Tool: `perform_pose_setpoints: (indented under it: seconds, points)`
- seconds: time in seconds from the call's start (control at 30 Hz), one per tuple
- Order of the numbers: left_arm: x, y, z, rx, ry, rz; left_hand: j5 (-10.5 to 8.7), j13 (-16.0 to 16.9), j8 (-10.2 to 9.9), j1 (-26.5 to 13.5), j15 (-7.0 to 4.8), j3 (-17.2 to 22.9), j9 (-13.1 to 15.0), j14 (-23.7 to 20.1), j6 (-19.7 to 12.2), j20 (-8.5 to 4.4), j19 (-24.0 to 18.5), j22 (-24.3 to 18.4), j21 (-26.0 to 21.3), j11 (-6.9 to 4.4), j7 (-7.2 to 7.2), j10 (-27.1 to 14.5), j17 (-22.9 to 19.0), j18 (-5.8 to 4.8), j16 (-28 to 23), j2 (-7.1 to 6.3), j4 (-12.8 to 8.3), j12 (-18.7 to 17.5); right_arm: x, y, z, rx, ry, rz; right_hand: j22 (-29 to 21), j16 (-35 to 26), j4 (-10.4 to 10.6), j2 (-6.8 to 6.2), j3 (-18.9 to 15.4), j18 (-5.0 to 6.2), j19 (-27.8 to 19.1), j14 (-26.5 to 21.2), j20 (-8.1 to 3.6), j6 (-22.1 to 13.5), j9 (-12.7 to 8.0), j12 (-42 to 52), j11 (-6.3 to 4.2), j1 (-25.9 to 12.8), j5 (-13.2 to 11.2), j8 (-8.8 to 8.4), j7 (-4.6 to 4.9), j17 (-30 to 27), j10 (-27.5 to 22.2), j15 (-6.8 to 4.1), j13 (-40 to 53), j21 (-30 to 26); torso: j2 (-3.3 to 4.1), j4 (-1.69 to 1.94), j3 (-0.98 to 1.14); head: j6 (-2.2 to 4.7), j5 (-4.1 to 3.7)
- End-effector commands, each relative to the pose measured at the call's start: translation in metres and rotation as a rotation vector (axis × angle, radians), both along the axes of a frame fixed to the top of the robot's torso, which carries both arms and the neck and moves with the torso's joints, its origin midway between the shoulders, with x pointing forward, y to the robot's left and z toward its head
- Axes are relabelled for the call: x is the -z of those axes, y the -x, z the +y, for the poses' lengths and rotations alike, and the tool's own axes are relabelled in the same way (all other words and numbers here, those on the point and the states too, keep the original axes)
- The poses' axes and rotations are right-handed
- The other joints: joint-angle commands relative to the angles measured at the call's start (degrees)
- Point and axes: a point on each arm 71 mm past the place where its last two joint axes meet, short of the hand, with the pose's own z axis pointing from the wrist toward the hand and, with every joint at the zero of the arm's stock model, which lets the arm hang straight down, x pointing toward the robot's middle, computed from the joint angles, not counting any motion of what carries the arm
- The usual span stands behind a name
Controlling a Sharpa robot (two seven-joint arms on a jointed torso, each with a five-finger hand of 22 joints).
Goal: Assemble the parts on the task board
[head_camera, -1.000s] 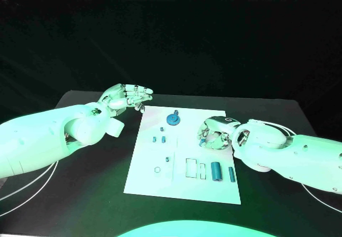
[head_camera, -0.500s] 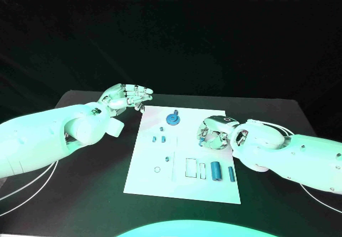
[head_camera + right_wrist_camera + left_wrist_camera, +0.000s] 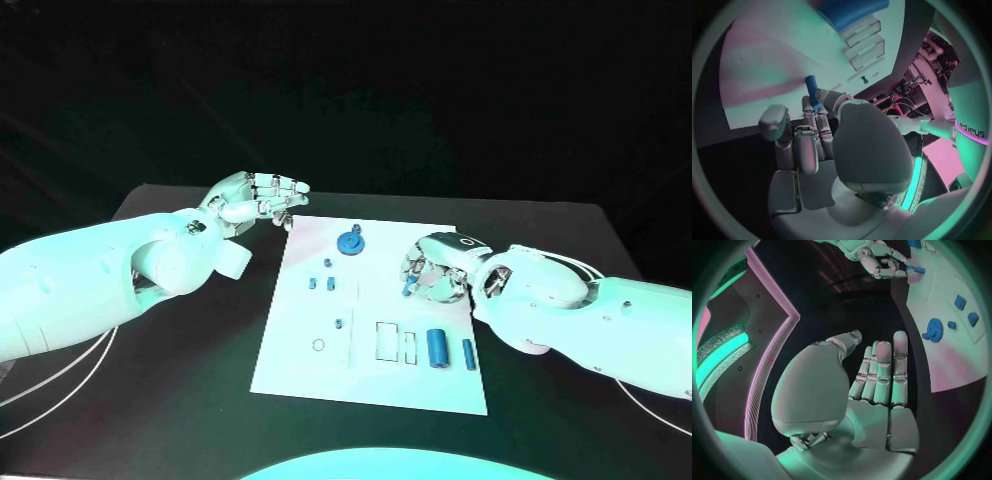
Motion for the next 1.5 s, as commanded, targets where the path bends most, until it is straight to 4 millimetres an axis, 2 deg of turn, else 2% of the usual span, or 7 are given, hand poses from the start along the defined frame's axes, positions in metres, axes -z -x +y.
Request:
perform_pose_setpoints:
  seconds: [0.03,0.33,0.53,0.77,0.9,1.2,1.5]
  points:
    - [0.0,0.0,-0.001,-0.001,-0.011,-0.006,0.16,-0.04,0.08,-0.13,0.3,-0.21,0.06,0.18,-0.5,0.18,0.1,-0.07,-0.3,0.17,0.01,-0.38,0.08,0.88,0.2,0.15,0.02,-0.02,-0.011,0.003,0.002,-0.012,-0.036,-0.054,0.16,0.19,-0.7,-0.2,0.16,-0.55,0.23,3.11,-0.41,0.46,0.12,0.36,-3.91,-0.48,0.14,0.46,0.02,1.0,4.45,-0.39,1.69,0.45,-0.04,-0.05,-0.02,0.06,0.04]
    - [0.0,-0.001,-0.003,-0.001,-0.013,-0.004,0.15,-0.03,0.09,-0.14,0.3,-0.25,0.06,0.21,-0.5,0.18,0.12,-0.09,-0.32,0.16,0.0,-0.39,0.13,0.88,0.23,0.16,0.06,0.01,-0.031,0.017,0.014,-0.056,-0.107,-0.066,0.33,0.23,-1.0,-0.41,0.21,-0.59,0.3,3.14,-0.47,0.47,0.29,0.34,-3.94,-0.56,0.12,0.59,0.04,1.1,4.53,-0.42,1.77,0.59,0.04,0.06,-0.01,0.23,0.43]
    - [0.0,-0.001,-0.004,0.001,-0.009,-0.004,0.16,-0.02,0.09,-0.14,0.3,-0.28,0.07,0.18,-0.53,0.19,0.13,-0.11,-0.34,0.15,0.0,-0.39,0.05,0.88,0.22,0.2,0.11,0.05,-0.028,0.031,0.05,-0.145,-0.156,-0.025,0.24,0.22,-1.09,-0.45,0.23,-0.56,0.24,3.13,-0.48,0.44,0.33,0.32,-3.92,-0.57,0.12,0.61,0.06,1.04,4.53,-0.43,1.79,0.47,0.01,-0.24,0.05,0.05,1.72]
    - [0.0,-0.001,-0.009,0.013,-0.003,-0.003,0.16,-0.02,0.09,-0.14,0.3,-0.28,0.07,0.18,-0.53,0.19,0.13,-0.11,-0.34,0.15,0.0,-0.39,0.05,0.88,0.22,0.2,0.11,0.05,-0.017,0.046,0.09,-0.24,-0.191,0.014,0.03,0.15,-1.36,-0.39,0.41,-0.5,0.07,3.09,-0.5,0.2,0.43,0.19,-3.82,-0.61,0.14,0.59,0.22,0.86,4.41,-0.4,1.83,0.18,0.01,0.27,-0.14,0.0,2.03]
    - [0.0,-0.001,-0.012,0.016,-0.001,-0.003,0.16,-0.02,0.09,-0.14,0.3,-0.28,0.07,0.18,-0.53,0.19,0.13,-0.11,-0.34,0.15,0.0,-0.39,0.05,0.88,0.22,0.2,0.11,0.05,-0.008,0.054,0.108,-0.282,-0.2,0.036,-0.04,0.12,-1.51,-0.36,0.5,-0.49,0.01,3.07,-0.5,0.07,0.49,0.12,-3.77,-0.63,0.14,0.57,0.3,0.79,4.33,-0.36,1.86,0.07,0.01,0.15,-0.17,-0.26,3.23]
    - [0.0,-0.001,-0.015,0.025,0.002,-0.002,0.17,-0.01,0.1,-0.08,0.29,-0.29,0.08,0.14,-0.56,0.19,0.15,-0.13,-0.37,0.15,0.01,-0.41,-0.02,0.89,0.2,0.27,0.14,0.09,0.013,0.06,0.124,-0.31,-0.183,0.066,-0.25,0.05,-1.66,-0.33,0.58,-0.43,-0.15,3.03,-0.49,-0.08,0.54,0.03,-3.69,-0.7,0.13,0.55,0.39,0.59,4.25,-0.32,1.89,-0.2,0.06,0.03,-0.09,-0.76,4.69]
    - [0.001,-0.001,-0.015,0.027,0.003,-0.001,0.17,-0.01,0.1,-0.08,0.29,-0.29,0.08,0.14,-0.56,0.19,0.15,-0.13,-0.37,0.15,0.01,-0.41,-0.02,0.89,0.2,0.27,0.14,0.09,0.022,0.06,0.127,-0.313,-0.168,0.073,-0.25,0.05,-1.66,-0.33,0.58,-0.43,-0.15,3.03,-0.49,-0.08,0.54,0.03,-3.69,-0.7,0.13,0.55,0.39,0.59,4.25,-0.32,1.89,-0.2,0.08,-0.01,0.01,-1.03,5.01]
